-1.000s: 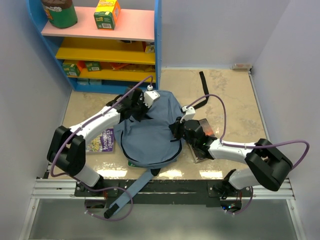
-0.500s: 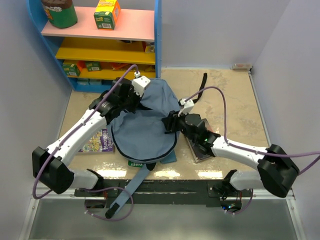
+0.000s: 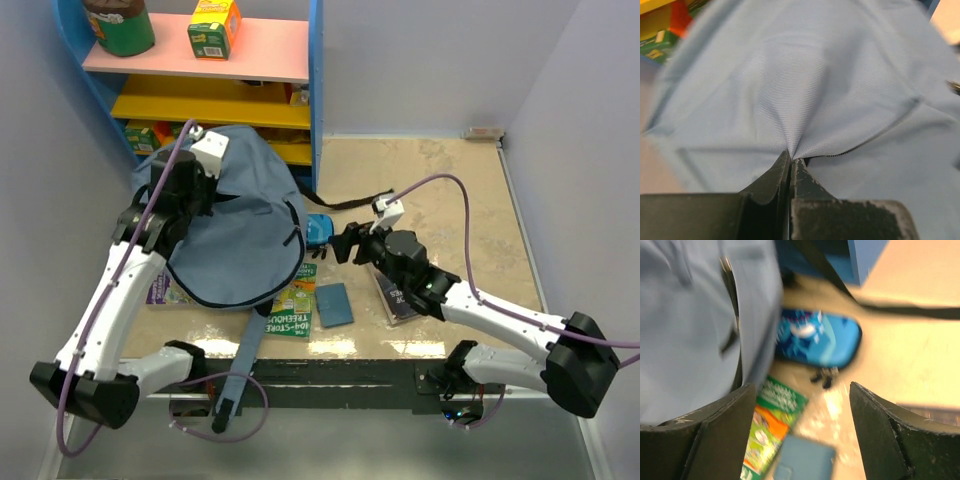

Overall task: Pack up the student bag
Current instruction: Pick up the student bag at the center of the board, then pick up the personal item from the center of the board.

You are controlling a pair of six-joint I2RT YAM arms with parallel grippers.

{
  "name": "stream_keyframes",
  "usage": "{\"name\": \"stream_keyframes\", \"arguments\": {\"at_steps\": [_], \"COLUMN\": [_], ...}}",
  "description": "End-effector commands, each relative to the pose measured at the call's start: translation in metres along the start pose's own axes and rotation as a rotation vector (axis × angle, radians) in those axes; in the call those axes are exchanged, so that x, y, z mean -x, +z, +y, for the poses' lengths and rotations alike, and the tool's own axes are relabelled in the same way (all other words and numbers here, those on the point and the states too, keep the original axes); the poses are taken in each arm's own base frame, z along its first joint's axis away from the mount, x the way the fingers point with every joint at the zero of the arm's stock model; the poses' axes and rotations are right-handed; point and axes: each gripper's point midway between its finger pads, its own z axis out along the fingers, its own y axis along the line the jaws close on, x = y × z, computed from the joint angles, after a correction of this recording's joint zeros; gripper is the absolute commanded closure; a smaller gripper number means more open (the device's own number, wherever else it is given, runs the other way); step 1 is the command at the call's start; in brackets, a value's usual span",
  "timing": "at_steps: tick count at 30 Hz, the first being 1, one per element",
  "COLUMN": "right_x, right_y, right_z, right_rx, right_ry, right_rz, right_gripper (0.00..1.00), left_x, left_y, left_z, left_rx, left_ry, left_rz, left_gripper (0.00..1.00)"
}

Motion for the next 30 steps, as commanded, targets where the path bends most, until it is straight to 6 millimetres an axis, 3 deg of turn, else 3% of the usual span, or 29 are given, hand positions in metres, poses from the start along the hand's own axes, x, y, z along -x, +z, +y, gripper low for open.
{"name": "stream_keyframes", "arguments": {"at_steps": [1, 9, 12, 19, 22, 27, 30], "right_x": [-0.056, -0.152, -0.175, -0.208, -0.211, -0.219, -0.232], "right_y": [-0.011, -0.035, -0.038, -0.037, -0.038, -0.04, -0.04], "right_z": [-0.015, 0.008, 0.01, -0.004, -0.008, -0.001, 0.008], "right_rx": [-0.024, 0.053, 0.064, -0.01, -0.04, -0.013, 0.014], "right_ry": [0.011, 0.051, 0.071, 0.042, 0.018, 0.045, 0.087], "right_rz": [0.16, 0.41, 0.475, 0.559, 0.561, 0.586, 0.606], "right_gripper": [0.21, 0.14, 0.14, 0.14, 0.14, 0.16, 0.25], "left_x": [-0.001, -0.012, -0.016, -0.024, -0.025, -0.028, -0.03], "left_y": [-0.012, -0.001, 0.0, 0.001, 0.0, 0.002, 0.004], "left_z": [0.009, -0.001, -0.004, -0.007, -0.011, -0.014, -0.016], "left_rx": [0.041, 0.009, 0.003, -0.009, -0.028, -0.038, -0.045], "left_ry": [-0.016, -0.034, -0.037, -0.035, -0.037, -0.047, -0.049], "left_rz": [-0.025, -0.005, 0.002, 0.009, 0.008, 0.011, 0.016], "left_gripper": [1.0, 1.0, 1.0, 1.0, 1.0, 1.0, 1.0]}}
